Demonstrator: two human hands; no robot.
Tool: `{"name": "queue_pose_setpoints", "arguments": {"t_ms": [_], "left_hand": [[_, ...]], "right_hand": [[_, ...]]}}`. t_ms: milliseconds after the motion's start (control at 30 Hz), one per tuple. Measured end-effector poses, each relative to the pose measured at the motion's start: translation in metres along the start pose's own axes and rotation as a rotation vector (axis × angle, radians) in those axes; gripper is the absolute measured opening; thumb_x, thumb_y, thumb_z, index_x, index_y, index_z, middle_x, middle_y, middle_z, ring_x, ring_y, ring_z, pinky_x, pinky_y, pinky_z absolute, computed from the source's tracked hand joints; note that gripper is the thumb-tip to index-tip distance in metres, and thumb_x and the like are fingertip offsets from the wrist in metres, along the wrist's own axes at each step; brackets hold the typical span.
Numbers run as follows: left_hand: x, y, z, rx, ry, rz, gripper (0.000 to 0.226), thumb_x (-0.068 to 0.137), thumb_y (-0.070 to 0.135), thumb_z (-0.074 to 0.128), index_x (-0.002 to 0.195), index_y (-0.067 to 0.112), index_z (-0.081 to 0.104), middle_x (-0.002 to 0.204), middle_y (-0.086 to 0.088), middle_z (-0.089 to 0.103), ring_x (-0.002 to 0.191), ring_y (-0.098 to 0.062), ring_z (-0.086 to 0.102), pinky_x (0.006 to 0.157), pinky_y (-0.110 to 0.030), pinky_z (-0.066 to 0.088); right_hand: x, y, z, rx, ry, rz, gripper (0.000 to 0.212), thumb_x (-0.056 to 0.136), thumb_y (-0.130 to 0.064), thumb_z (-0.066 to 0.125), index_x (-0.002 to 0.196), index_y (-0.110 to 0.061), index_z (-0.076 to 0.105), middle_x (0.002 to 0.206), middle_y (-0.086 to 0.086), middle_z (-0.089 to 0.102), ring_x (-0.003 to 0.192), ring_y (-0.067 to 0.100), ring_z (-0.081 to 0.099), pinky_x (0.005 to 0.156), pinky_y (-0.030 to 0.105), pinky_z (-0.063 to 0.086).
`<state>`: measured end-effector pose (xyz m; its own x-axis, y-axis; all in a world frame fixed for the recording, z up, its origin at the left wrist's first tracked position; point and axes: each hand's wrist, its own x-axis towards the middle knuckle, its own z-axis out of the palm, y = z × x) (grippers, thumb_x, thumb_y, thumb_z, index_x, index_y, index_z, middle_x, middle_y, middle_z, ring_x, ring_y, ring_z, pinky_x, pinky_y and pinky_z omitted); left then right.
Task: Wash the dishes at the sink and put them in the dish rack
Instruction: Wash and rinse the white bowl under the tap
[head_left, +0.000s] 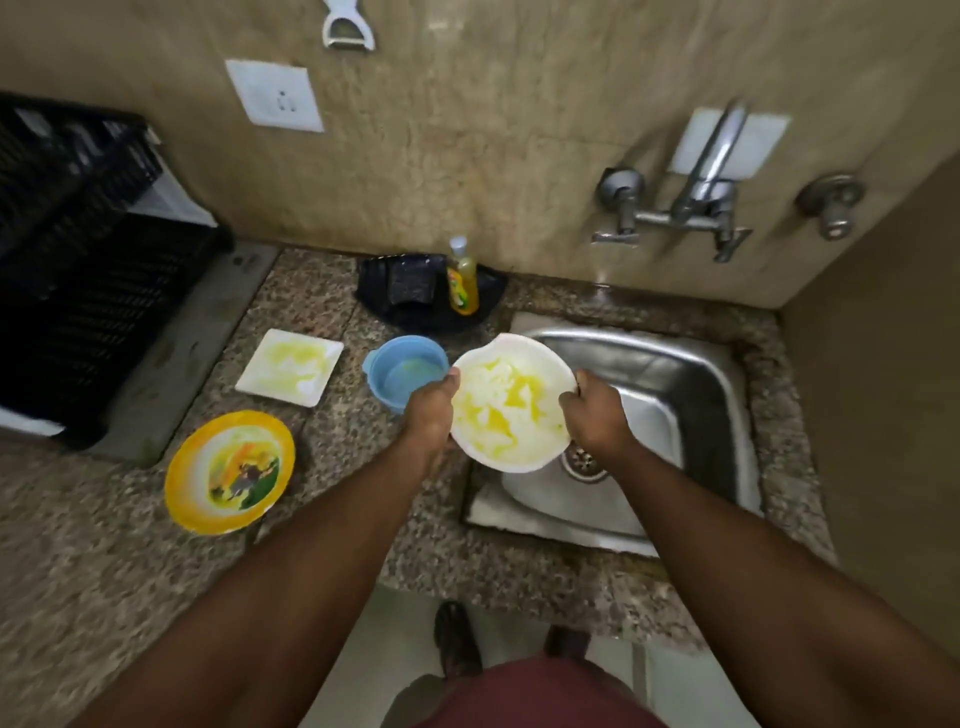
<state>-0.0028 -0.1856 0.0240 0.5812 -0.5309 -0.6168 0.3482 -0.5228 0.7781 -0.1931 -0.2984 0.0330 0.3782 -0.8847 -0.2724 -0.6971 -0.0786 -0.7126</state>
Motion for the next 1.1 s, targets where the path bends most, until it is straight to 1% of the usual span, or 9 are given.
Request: {"name": "queue_pose_setpoints", "arguments": {"t_ms": [167,267,367,467,533,667,800,933,1100], "left_hand": [[0.015,0.002,0.066,-0.168,-0.111,-0.051,0.083,0.062,0.086,0.075,0.108,0.016,0.075,0.106,-0.01,0.079,0.093,-0.035,0.077,0.089,-0.065,0.058],[-0.013,0.03,0.108,-0.161,-0.037,0.023,0.045,0.092,0.063,0.064,0.092,0.019,0.072,0.095,-0.007,0.077,0.082,-0.029,0.074,0.08,-0.053,0.063],[-0.022,0.041,0.143,-0.172,0.034,0.046,0.036,0.102,0.052,0.057,0.097,0.019,0.071,0.091,-0.002,0.075,0.082,-0.027,0.073,0.084,-0.051,0.062],[-0.013,0.041,0.166,-0.145,0.083,0.146,0.037,0.102,0.055,0.055,0.092,0.024,0.072,0.098,-0.005,0.076,0.089,-0.029,0.074,0.086,-0.055,0.062],[-0.013,0.042,0.176,-0.114,0.125,0.189,0.038,0.104,0.052,0.051,0.098,0.022,0.072,0.101,-0.007,0.074,0.085,-0.023,0.071,0.08,-0.043,0.062],[-0.016,0.041,0.189,-0.022,0.196,0.233,0.049,0.105,0.057,0.044,0.111,0.015,0.069,0.101,-0.005,0.071,0.084,-0.022,0.067,0.081,-0.042,0.06],[-0.017,0.041,0.192,-0.101,0.139,0.192,0.037,0.105,0.053,0.049,0.104,0.022,0.068,0.094,0.004,0.069,0.086,-0.019,0.069,0.08,-0.042,0.06],[-0.011,0.048,0.186,-0.109,0.127,0.216,0.033,0.105,0.051,0.051,0.097,0.024,0.069,0.097,-0.001,0.073,0.096,-0.029,0.072,0.089,-0.05,0.06],[-0.015,0.051,0.177,-0.134,0.123,0.179,0.035,0.105,0.048,0.053,0.106,0.018,0.07,0.101,-0.006,0.076,0.092,-0.027,0.073,0.085,-0.046,0.061]], "right_hand": [[0.016,0.021,-0.056,0.043,0.011,0.032,0.017,0.093,-0.013,0.054,0.105,-0.007,0.063,0.104,0.015,0.069,0.094,0.031,0.065,0.077,0.035,0.051],[0.036,0.032,-0.094,0.174,-0.03,0.125,0.011,0.096,-0.015,0.057,0.101,-0.009,0.065,0.093,0.013,0.07,0.078,0.032,0.071,0.062,0.05,0.063],[0.067,0.038,-0.129,0.235,0.018,0.106,0.016,0.099,-0.029,0.06,0.101,-0.018,0.072,0.09,0.012,0.073,0.075,0.032,0.072,0.062,0.05,0.063],[0.105,0.032,-0.163,0.129,0.351,0.005,0.039,0.101,-0.045,0.055,0.113,-0.009,0.067,0.102,0.017,0.073,0.097,0.039,0.069,0.083,0.042,0.056],[0.127,0.023,-0.184,0.084,0.505,0.052,0.052,0.103,-0.051,0.052,0.117,-0.002,0.059,0.109,0.021,0.07,0.103,0.041,0.066,0.073,0.033,0.041],[0.157,0.015,-0.201,-0.018,0.532,0.124,0.055,0.103,-0.053,0.05,0.132,-0.005,0.048,0.12,0.02,0.066,0.111,0.039,0.064,0.077,0.035,0.043],[0.168,0.018,-0.197,0.15,0.457,0.122,0.033,0.103,-0.044,0.051,0.108,-0.015,0.067,0.103,0.012,0.07,0.095,0.032,0.066,0.076,0.033,0.046],[0.239,0.083,-0.176,0.445,0.389,0.183,0.017,0.08,-0.055,0.048,0.078,-0.048,0.063,0.086,0.007,0.074,0.087,0.038,0.073,0.078,0.059,0.062],[0.187,0.042,-0.19,0.471,0.372,0.199,0.027,0.097,-0.049,0.053,0.082,-0.027,0.059,0.09,0.014,0.073,0.077,0.036,0.073,0.063,0.052,0.064]]}}
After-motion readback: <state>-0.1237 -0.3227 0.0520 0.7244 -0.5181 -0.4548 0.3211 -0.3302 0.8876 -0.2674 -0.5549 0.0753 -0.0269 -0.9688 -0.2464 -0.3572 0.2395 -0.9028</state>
